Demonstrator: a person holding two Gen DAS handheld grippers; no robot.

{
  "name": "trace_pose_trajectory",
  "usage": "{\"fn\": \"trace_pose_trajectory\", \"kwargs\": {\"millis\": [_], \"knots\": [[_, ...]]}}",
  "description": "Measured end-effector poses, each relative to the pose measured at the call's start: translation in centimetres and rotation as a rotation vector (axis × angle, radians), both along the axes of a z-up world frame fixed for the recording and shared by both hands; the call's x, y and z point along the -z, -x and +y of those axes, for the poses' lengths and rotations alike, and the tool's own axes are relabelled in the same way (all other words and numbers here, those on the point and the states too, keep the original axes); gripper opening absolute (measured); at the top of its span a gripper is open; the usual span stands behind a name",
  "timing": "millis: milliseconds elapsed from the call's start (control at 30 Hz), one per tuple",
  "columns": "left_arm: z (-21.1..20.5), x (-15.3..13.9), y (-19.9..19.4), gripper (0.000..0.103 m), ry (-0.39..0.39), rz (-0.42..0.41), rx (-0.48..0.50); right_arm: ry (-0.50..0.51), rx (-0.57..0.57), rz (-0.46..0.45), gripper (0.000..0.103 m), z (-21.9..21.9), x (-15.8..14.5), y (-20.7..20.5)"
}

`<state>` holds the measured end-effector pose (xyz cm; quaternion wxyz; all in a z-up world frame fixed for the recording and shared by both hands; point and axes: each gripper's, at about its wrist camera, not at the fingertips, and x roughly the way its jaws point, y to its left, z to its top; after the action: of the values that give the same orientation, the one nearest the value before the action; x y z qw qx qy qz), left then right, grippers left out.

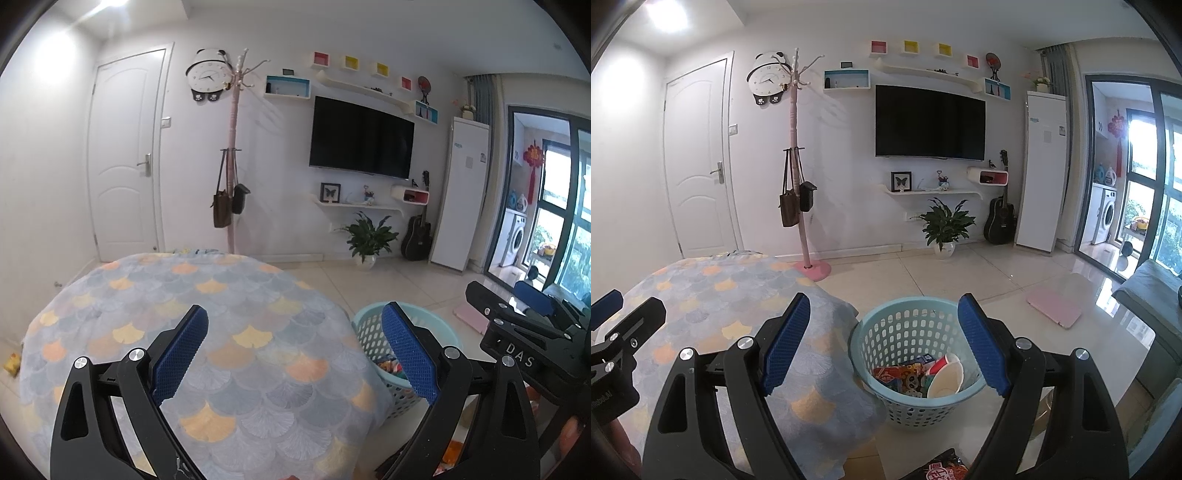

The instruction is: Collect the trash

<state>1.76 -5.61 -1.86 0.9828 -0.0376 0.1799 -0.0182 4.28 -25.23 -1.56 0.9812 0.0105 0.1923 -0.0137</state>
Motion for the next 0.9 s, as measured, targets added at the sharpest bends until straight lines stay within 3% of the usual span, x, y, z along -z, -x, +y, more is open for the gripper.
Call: {"fn": "trace_pose_trajectory", "kwargs": {"millis": [900], "knots": [[0.40, 0.11, 0.13, 0.092, -0.007, 0.007, 0.005, -0.024, 0.010, 0.015, 0.078, -0.45, 0.68, -0.19]]}}
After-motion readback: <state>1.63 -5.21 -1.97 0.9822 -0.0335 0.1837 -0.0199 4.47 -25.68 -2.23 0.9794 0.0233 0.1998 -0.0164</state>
